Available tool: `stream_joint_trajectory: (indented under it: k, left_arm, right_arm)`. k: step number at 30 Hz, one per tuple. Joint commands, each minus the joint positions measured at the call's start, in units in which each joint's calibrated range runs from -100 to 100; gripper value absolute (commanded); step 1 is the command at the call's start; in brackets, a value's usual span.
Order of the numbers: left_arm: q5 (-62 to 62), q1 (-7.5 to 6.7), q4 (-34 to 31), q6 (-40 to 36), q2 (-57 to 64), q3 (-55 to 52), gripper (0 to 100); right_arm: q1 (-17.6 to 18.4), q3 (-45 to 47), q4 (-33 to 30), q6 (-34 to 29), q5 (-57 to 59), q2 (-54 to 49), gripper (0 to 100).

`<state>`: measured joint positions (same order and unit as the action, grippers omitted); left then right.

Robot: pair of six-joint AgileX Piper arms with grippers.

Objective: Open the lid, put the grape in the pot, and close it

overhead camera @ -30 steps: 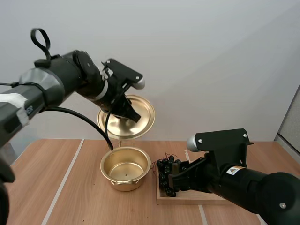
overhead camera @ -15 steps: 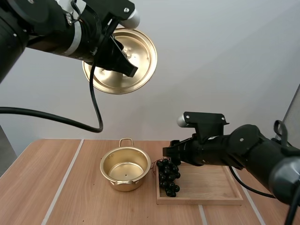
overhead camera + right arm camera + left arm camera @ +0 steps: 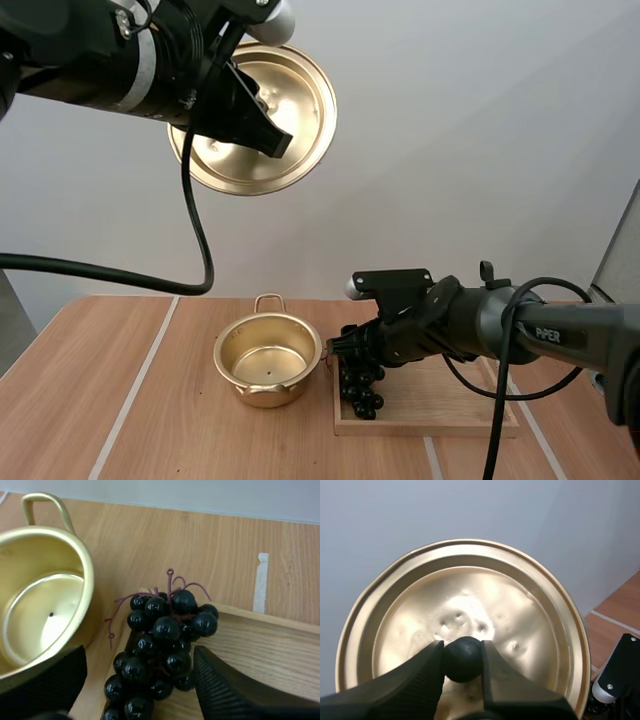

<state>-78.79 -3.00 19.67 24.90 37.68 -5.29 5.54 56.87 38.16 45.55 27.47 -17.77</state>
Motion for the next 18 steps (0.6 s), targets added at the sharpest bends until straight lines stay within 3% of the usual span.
stream_joint_trajectory:
  k: [1, 18]
  left_arm:
    - [-0.01, -0.19, 1.13, -0.65, 0.39, 0.54, 0]
    - [-0.72, -0.19, 1.39, -0.87, 0.39, 0.54, 0]
  right_arm:
    - [0.08, -0.37, -0.82, 0.72, -2.94, 2.09, 100]
    - [1.43, -0.37, -0.82, 2.97, -10.08, 12.06, 100]
